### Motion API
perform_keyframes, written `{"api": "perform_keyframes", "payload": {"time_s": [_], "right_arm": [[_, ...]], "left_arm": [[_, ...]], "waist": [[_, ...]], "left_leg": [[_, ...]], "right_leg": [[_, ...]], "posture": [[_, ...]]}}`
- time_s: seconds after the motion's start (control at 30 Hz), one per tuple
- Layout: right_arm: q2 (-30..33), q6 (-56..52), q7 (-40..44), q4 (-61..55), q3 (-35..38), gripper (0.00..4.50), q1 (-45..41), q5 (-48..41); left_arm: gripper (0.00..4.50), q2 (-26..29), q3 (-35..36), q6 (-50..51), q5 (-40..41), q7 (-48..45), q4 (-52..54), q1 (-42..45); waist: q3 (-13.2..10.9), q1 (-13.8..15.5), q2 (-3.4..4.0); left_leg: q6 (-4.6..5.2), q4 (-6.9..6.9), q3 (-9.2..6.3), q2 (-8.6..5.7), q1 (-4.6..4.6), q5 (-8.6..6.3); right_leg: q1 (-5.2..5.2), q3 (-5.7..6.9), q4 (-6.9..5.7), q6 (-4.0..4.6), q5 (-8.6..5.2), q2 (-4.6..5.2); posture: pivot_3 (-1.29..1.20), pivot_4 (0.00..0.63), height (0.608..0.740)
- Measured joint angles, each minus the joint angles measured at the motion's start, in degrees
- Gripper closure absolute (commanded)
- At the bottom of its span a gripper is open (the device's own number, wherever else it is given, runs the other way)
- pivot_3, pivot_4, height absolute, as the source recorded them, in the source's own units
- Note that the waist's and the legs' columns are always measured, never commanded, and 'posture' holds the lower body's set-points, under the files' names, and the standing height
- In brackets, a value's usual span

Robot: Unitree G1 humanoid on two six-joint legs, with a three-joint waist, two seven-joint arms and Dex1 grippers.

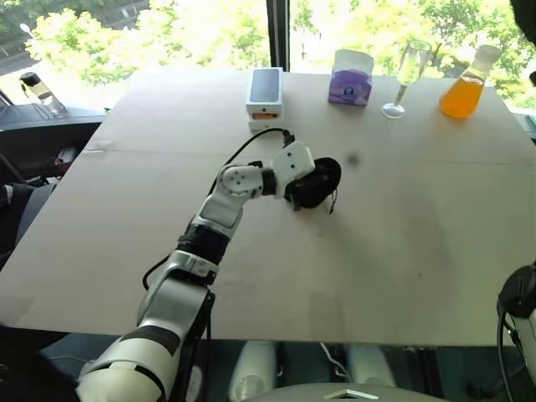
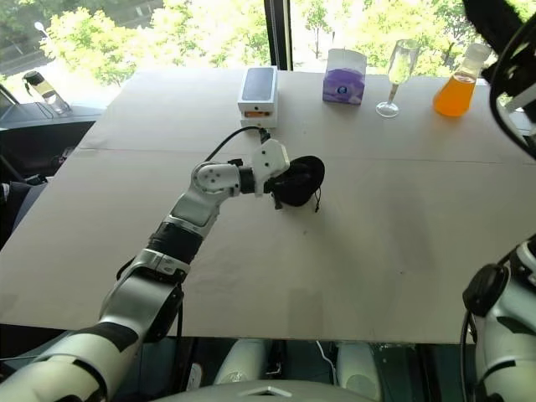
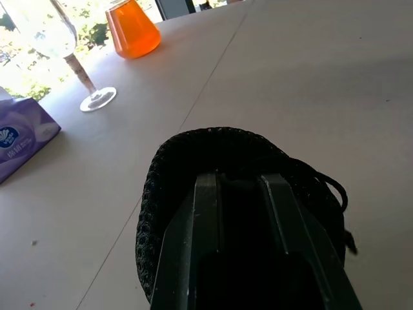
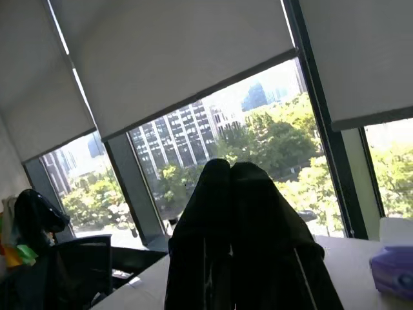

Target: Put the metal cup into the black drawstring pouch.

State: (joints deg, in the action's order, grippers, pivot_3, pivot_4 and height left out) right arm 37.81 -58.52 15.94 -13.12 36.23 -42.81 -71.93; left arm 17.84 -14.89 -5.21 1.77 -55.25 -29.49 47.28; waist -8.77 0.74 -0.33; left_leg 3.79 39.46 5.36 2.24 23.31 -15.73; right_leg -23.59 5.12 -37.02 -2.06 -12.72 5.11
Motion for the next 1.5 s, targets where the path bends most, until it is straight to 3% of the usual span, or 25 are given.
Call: {"api": "perform_keyframes", "payload": {"time_s": [0.1,0.3,0.4,0.43,0.5,0.6,0.97,1.0,1.03,1.17,1.27,1.3,1.43,1.5], "right_arm": [[3.32,0.53,2.62,-6.73,-5.74,4.5,9.15,4.08],[3.89,5.3,6.28,-14.35,-17.86,4.5,20.92,15.36],[3.85,7.54,6.46,-15.7,-20.54,4.5,23.83,19.85],[3.79,7.63,6.42,-15.7,-20.56,4.5,24.0,20.08],[3.77,9.06,6.31,-16.13,-20.63,4.5,25.93,22.36],[3.11,9.68,5.96,-16.34,-20.7,4.5,26.83,23.66],[-0.56,14.95,2.27,-17.58,-21.42,4.5,31.15,32.05],[-1.36,17.02,1.51,-17.67,-21.87,3.93,31.98,34.67],[-1.52,17.84,1.29,-17.67,-21.9,3.61,32.57,35.73],[-2.27,23.19,3.03,-20.45,-22.13,1.61,39.77,40.09],[-2.18,27.19,5.98,-23.99,-20.93,0.24,48.96,42.25],[-2.03,28.03,7.35,-24.81,-20.02,0.07,52.21,42.41],[-1.34,34.19,17.14,-26.45,-12.73,0.07,66.77,42.32],[-1.29,36.28,19.15,-26.35,-10.49,0.07,68.81,42.47]], "left_arm": [[4.38,-0.86,0.26,-1.0,0.01,-0.87,-0.4,0.31],[4.38,-4.67,-1.94,-4.16,-0.8,-3.15,-1.42,2.2],[2.84,-5.83,-2.62,-3.52,-0.31,-6.44,-2.88,3.9],[2.7,-5.89,-2.72,-3.47,-0.29,-6.89,-2.92,4.03],[1.71,-6.92,-3.22,-3.64,0.14,-8.8,-3.29,4.58],[0.6,-8.47,-2.59,-3.4,1.33,-8.52,-3.45,4.86],[0.6,-6.02,12.18,14.82,16.02,-3.83,3.66,8.36],[0.07,-4.77,13.85,16.5,16.99,-2.62,4.24,7.9],[0.0,-4.17,14.7,17.11,17.44,-2.13,4.55,7.49],[0.0,-1.04,16.99,22.59,18.59,2.63,14.12,-1.28],[0.0,2.16,17.57,28.34,19.8,5.92,26.31,-12.79],[0.0,3.35,18.15,29.69,20.3,6.5,29.54,-16.32],[0.0,9.85,24.05,37.01,25.18,8.22,44.53,-34.23],[0.0,10.93,25.69,38.18,26.73,8.18,47.64,-37.75]], "waist": [[0.01,0.14,0.02],[-0.02,0.22,0.0],[-0.07,0.1,-0.04],[-0.07,0.1,-0.04],[-0.08,0.11,-0.05],[-0.11,0.11,-0.06],[-0.15,0.06,-0.12],[-0.15,0.04,-0.12],[-0.15,0.04,-0.12],[-0.14,0.05,-0.1],[-0.14,0.1,-0.1],[-0.15,0.09,-0.09],[-0.15,0.06,-0.09],[-0.16,0.04,-0.07]], "left_leg": [[0.0,-0.01,-0.02,0.03,0.0,0.0],[-0.18,0.14,0.0,-0.04,0.44,0.1],[-0.17,0.12,-0.01,-0.04,0.45,0.1],[-0.17,0.12,-0.02,-0.05,0.46,0.1],[-0.17,0.08,-0.03,-0.04,0.45,0.1],[-0.17,0.07,-0.04,-0.03,0.47,0.1],[-0.18,0.06,-0.09,-0.03,0.46,0.1],[-0.19,0.05,-0.09,-0.03,0.45,0.11],[-0.19,0.05,-0.08,-0.03,0.45,0.11],[-0.22,-0.03,-0.09,-0.02,0.45,0.11],[-0.23,-0.06,-0.12,-0.02,0.43,0.1],[-0.24,-0.07,-0.12,-0.01,0.42,0.1],[-0.25,-0.03,-0.14,0.02,0.31,0.1],[-0.25,-0.02,-0.13,0.03,0.14,0.08]], "right_leg": [[-0.01,0.01,0.0,0.01,-0.01,-0.02],[-0.31,0.03,0.13,-0.03,0.0,-0.01],[-0.33,0.04,0.2,-0.05,-0.01,-0.05],[-0.33,0.04,0.21,-0.05,-0.01,-0.06],[-0.34,0.05,0.22,-0.05,-0.01,-0.07],[-0.34,0.06,0.23,-0.05,-0.01,-0.07],[-0.34,0.06,0.23,-0.06,-0.02,-0.08],[-0.34,0.05,0.23,-0.07,-0.02,-0.08],[-0.34,0.05,0.23,-0.07,-0.02,-0.08],[-0.35,0.06,0.27,-0.08,-0.04,-0.08],[-0.31,0.05,0.3,-0.11,-0.05,-0.05],[-0.31,0.06,0.31,-0.11,-0.06,-0.04],[-0.21,0.04,0.28,-0.12,-0.07,-0.02],[-0.1,0.02,0.28,-0.32,-0.23,0.0]], "posture": [[0.0,0.15,0.737],[0.0,0.15,0.737],[0.0,0.15,0.737],[0.0,0.15,0.737],[0.0,0.15,0.737],[0.0,0.15,0.737],[0.0,0.15,0.737],[0.0,0.15,0.737],[0.0,0.15,0.737],[0.0,0.15,0.737],[0.0,0.15,0.737],[0.0,0.15,0.737],[0.0,0.15,0.737],[0.0,0.15,0.737]]}}
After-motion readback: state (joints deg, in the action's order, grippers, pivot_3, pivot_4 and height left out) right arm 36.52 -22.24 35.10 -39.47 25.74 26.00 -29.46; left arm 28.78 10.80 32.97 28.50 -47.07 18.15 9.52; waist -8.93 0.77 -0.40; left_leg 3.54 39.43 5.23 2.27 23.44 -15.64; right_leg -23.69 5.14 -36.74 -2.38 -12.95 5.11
